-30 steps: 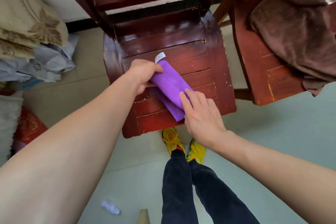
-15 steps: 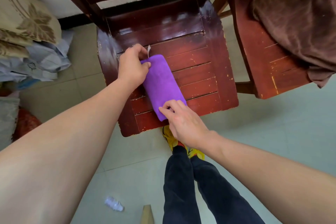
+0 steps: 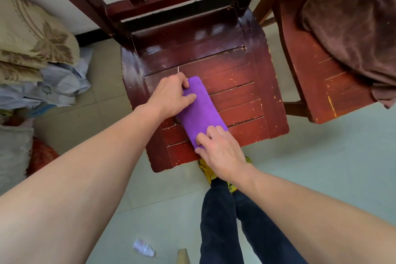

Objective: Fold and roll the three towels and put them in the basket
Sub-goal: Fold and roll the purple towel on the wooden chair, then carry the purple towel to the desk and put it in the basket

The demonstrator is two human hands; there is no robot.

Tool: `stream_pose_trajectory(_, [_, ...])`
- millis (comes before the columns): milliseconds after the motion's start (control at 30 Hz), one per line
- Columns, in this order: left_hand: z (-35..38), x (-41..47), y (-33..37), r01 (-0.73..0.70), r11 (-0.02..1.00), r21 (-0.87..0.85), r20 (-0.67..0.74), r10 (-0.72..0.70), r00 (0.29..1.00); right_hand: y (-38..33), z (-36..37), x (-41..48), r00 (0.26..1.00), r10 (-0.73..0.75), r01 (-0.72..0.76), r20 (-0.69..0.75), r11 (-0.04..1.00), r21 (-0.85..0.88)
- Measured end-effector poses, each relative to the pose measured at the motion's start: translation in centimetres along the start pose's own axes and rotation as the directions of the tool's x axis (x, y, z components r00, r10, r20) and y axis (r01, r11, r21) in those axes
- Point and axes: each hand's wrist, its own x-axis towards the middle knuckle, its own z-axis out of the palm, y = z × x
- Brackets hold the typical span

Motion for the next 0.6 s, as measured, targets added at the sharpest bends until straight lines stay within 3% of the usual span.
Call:
stream_pose_trajectory(100, [-0.7,0.4,-0.2,-0.126,0.956,0.267,0.039,0.12,0.992,0.1,0.0,-0.7,0.994,0.094,-0.09,-0.05,0.993,0.082])
stream_pose_trajectory(200, [-1.6,1.3,0.4,-0.243,0.826,0.508,0.108,0.218,0.97,1.1,-0.5,-0.8,0.951,0.256,-0.24,-0.174,0.965,0.108])
stream_pose_trajectory(267, [-1.5,1.9,1.2,-0.325,0.767,0.553,0.198,0.258,0.946,1.5,-0.5,-0.6,0.898,0.387,-0.358,-0.207,0.919,0.163])
stream_pose_trajectory(367, [-0.8,1.9,2.0,-0.38,0.724,0.576,0.264,0.275,0.924,1.5,-0.1,-0.3,0.861,0.487,-0.444,-0.148,0.861,0.247])
stream_pose_trajectory(500, [-0.8,0.1,2.2,-0.36,0.688,0.631,0.311,0.201,0.929,1.6,-0.6,-0.4,0.887,0.461,-0.455,-0.013,0.878,0.148])
stream_pose_trajectory(600, [-0.3,-2.6,3.0,-0.401,0.641,0.654,0.394,0.165,0.904,2.8,-2.6,-2.4,0.912,0.41,-0.41,-0.018,0.912,0.013])
